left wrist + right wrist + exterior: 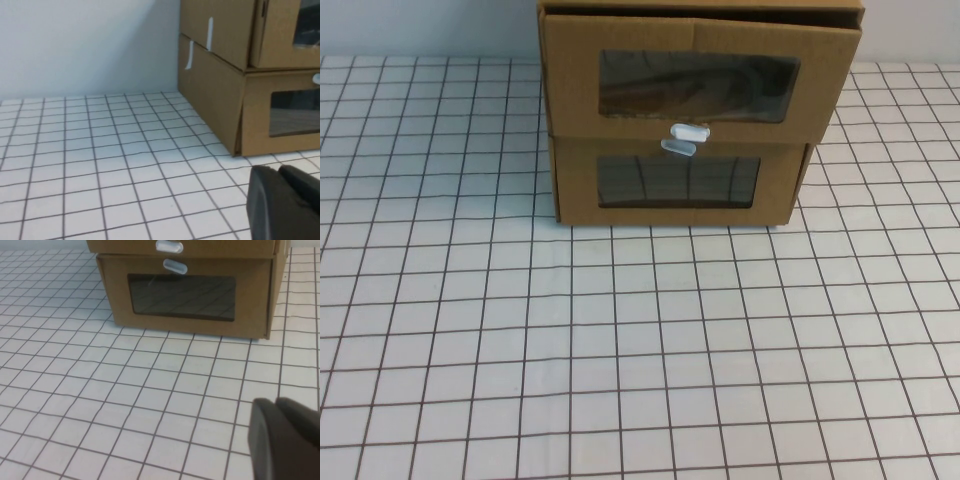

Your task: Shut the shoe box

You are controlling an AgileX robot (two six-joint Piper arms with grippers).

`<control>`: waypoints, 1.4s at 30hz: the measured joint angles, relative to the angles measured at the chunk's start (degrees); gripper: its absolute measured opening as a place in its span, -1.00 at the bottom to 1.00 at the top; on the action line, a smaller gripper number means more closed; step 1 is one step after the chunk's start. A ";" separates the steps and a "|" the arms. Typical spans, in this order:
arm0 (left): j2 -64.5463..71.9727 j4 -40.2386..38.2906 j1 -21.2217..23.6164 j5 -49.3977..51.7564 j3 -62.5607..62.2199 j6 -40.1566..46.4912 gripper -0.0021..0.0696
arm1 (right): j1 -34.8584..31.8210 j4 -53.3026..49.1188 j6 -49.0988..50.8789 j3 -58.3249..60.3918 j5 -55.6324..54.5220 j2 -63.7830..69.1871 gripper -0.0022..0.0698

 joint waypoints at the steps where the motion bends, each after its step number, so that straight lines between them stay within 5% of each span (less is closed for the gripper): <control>1: -0.65 0.84 0.73 -0.10 0.77 -0.26 -0.96 | 0.00 0.00 0.00 0.00 0.00 0.00 -0.98; 12: -1.02 1.48 3.51 11.86 3.39 -1.34 -0.96 | 0.00 0.00 0.00 0.00 0.08 0.00 -0.98; 32: -1.02 1.76 3.51 12.65 3.39 -1.34 -0.96 | -0.21 0.00 0.00 3.50 -1.80 -0.68 -0.98; 42: -1.05 1.76 3.51 12.65 3.39 -1.34 -0.96 | -10.40 0.00 0.00 18.77 -5.55 -12.57 -0.98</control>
